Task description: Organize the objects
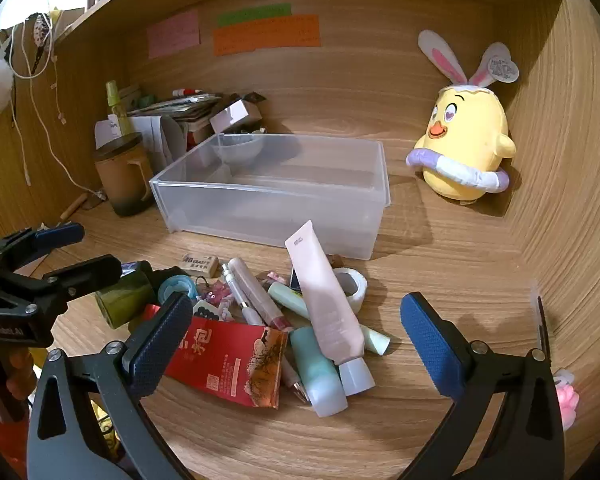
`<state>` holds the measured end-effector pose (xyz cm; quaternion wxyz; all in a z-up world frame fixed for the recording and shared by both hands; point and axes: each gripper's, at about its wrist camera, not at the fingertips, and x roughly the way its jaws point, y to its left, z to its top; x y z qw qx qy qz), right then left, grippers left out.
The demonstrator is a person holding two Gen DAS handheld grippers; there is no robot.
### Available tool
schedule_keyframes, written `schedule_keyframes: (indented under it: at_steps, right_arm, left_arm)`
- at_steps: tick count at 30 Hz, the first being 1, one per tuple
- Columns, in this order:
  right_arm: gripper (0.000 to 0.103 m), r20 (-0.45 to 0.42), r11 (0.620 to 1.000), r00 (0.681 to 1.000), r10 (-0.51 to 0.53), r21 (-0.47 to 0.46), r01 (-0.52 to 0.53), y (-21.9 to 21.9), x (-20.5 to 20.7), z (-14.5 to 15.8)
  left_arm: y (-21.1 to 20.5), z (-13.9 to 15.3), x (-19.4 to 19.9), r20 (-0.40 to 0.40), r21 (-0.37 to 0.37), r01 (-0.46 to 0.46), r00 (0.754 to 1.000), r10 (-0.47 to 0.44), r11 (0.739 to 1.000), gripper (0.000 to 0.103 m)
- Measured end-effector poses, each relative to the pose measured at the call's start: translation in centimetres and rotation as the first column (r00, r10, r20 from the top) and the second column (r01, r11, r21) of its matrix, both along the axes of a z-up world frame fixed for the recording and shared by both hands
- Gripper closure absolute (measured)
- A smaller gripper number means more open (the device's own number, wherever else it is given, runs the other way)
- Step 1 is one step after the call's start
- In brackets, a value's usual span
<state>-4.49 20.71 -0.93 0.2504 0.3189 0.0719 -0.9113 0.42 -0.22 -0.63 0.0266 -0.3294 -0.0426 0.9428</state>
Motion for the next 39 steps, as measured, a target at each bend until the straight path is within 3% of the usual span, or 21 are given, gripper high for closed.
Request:
schedule_keyframes:
  at_steps: [39]
  right_arm:
    - [0.0, 0.02, 1.0, 1.0, 0.014, -0.017, -0.014, -0.32, 0.35, 0.16]
  left_arm:
    - [-0.02, 0.61, -0.01, 0.007, 0.026, 0.003, 1.0, -0.004, 1.0, 0.0]
